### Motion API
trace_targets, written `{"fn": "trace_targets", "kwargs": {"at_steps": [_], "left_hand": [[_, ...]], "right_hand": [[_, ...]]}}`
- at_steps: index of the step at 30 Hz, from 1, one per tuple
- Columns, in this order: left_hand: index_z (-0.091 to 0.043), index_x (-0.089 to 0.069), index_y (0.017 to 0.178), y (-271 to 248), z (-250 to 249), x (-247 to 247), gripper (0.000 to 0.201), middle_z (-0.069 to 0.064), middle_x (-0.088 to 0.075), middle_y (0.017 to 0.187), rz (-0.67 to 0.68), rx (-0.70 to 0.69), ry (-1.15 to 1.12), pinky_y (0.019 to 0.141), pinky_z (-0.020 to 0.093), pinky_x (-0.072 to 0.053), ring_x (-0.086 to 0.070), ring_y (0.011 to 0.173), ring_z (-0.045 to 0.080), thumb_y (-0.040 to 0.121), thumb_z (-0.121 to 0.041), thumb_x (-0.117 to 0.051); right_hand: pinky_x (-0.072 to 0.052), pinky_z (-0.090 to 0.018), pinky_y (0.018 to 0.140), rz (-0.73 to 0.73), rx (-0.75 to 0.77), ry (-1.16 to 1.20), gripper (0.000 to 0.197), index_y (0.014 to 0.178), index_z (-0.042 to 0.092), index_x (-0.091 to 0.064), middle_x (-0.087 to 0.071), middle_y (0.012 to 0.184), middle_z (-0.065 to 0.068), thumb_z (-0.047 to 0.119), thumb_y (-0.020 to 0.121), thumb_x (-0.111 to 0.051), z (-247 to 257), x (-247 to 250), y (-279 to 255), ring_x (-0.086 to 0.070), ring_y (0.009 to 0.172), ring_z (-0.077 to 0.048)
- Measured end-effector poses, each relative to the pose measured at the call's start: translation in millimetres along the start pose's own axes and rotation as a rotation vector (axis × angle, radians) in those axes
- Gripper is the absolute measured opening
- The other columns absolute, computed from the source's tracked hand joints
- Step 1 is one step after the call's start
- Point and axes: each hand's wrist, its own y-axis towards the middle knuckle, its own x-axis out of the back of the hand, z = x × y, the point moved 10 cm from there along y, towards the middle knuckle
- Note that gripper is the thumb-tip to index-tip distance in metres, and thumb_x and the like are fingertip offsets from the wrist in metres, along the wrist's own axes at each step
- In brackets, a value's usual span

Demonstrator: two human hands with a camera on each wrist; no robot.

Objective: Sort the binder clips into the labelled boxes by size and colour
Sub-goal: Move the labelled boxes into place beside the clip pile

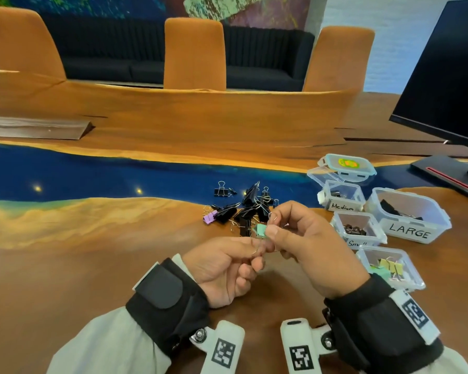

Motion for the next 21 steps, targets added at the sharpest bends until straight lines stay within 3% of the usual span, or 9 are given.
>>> {"fn": "trace_targets", "kwargs": {"at_steps": [3, 5, 9, 11, 14, 17, 19, 21], "left_hand": [[-0.011, -0.072, 0.090, -3, -1, -7, 0.005, 0.006, -0.065, 0.065, 0.069, -0.020, 0.062, 0.043, 0.017, -0.049, -0.059, 0.046, 0.009, 0.087, -0.010, -0.069], [-0.010, -0.074, 0.092, -3, -5, -8, 0.009, 0.010, -0.068, 0.073, 0.086, -0.052, 0.046, 0.049, 0.020, -0.055, -0.065, 0.053, 0.012, 0.085, -0.009, -0.070], [-0.008, -0.069, 0.121, 1, -20, 2, 0.040, 0.014, -0.070, 0.090, 0.028, -0.195, -0.055, 0.061, 0.024, -0.060, -0.070, 0.069, 0.016, 0.082, -0.001, -0.070], [-0.012, -0.068, 0.127, 1, -24, 3, 0.046, 0.015, -0.069, 0.093, 0.019, -0.241, -0.063, 0.065, 0.026, -0.061, -0.069, 0.073, 0.017, 0.083, 0.001, -0.069], [-0.015, -0.077, 0.112, -1, -27, 3, 0.034, 0.012, -0.069, 0.089, -0.021, -0.276, -0.050, 0.060, 0.023, -0.058, -0.067, 0.069, 0.014, 0.082, -0.003, -0.068], [-0.017, -0.080, 0.099, -2, -30, 4, 0.025, 0.010, -0.070, 0.088, -0.038, -0.306, -0.023, 0.057, 0.022, -0.056, -0.065, 0.068, 0.013, 0.076, -0.007, -0.077], [-0.014, -0.077, 0.101, -1, -30, 4, 0.031, 0.011, -0.069, 0.091, -0.031, -0.310, -0.025, 0.056, 0.022, -0.056, -0.066, 0.071, 0.014, 0.070, -0.011, -0.080], [-0.009, -0.070, 0.108, 0, -29, 6, 0.031, 0.014, -0.069, 0.096, -0.043, -0.308, -0.045, 0.056, 0.022, -0.056, -0.069, 0.075, 0.016, 0.077, -0.009, -0.077]], "right_hand": [[-0.044, -0.021, 0.057, -0.044, -0.003, -0.006, 0.013, 0.088, 0.017, -0.059, -0.060, 0.076, 0.004, 0.006, 0.094, -0.063, -2, 4, 1, -0.053, 0.065, -0.012], [-0.044, -0.022, 0.056, -0.051, -0.021, -0.001, 0.013, 0.087, 0.018, -0.060, -0.058, 0.074, 0.006, 0.007, 0.094, -0.063, -6, 7, 2, -0.052, 0.064, -0.012], [-0.046, -0.025, 0.059, -0.013, -0.076, 0.006, 0.019, 0.083, 0.025, -0.064, -0.062, 0.074, 0.005, 0.009, 0.095, -0.063, -17, 4, 2, -0.056, 0.067, -0.013], [-0.047, -0.029, 0.061, -0.001, -0.102, 0.059, 0.019, 0.084, 0.025, -0.066, -0.064, 0.076, 0.001, 0.010, 0.096, -0.062, -22, 1, 2, -0.059, 0.068, -0.016], [-0.049, -0.032, 0.063, -0.018, -0.131, 0.144, 0.012, 0.088, 0.017, -0.067, -0.066, 0.074, -0.003, 0.010, 0.096, -0.061, -27, 1, 4, -0.062, 0.067, -0.018], [-0.047, -0.031, 0.061, -0.011, -0.159, 0.183, 0.014, 0.086, 0.020, -0.071, -0.066, 0.075, -0.001, 0.015, 0.095, -0.061, -32, -2, 5, -0.059, 0.066, -0.016], [-0.045, -0.029, 0.061, -0.015, -0.145, 0.178, 0.018, 0.083, 0.025, -0.074, -0.067, 0.077, 0.000, 0.020, 0.095, -0.062, -33, -2, 4, -0.057, 0.067, -0.014], [-0.045, -0.029, 0.060, -0.057, -0.115, 0.177, 0.017, 0.082, 0.026, -0.074, -0.067, 0.078, 0.000, 0.022, 0.095, -0.063, -33, 4, 5, -0.055, 0.067, -0.015]]}}
